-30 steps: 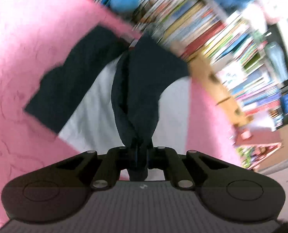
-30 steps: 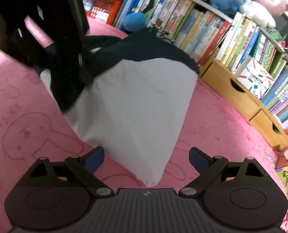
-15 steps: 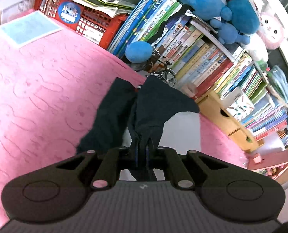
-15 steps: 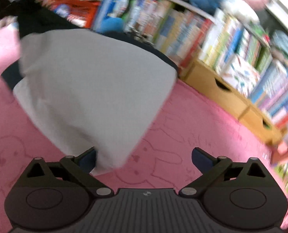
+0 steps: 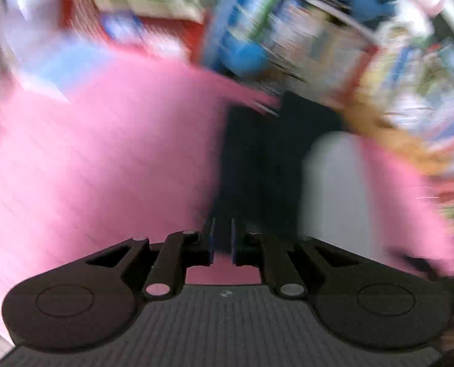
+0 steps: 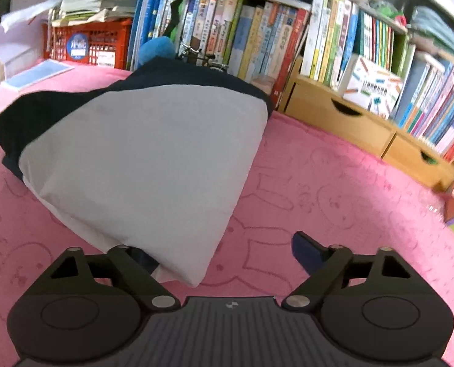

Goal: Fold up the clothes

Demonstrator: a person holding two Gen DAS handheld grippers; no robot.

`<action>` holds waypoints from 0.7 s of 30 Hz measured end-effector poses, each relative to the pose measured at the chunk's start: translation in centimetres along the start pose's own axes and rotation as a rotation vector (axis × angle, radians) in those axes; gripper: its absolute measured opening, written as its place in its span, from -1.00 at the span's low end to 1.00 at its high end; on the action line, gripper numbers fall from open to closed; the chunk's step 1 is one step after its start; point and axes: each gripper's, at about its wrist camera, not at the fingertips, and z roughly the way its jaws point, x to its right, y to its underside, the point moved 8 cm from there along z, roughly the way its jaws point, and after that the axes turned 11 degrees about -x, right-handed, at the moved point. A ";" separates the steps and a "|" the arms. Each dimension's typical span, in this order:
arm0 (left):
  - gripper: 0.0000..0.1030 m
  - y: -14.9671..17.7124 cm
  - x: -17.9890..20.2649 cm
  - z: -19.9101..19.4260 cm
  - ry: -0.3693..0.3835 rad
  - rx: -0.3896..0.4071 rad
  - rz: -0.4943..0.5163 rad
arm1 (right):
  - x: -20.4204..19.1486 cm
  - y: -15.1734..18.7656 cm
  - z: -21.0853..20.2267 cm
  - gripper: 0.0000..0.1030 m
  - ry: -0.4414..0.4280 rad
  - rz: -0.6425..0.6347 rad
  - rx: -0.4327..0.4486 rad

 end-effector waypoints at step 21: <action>-0.36 0.3 4.0 9.5 0.204 -0.071 -0.325 | -0.3 -0.3 -1.2 0.62 0.074 0.008 0.066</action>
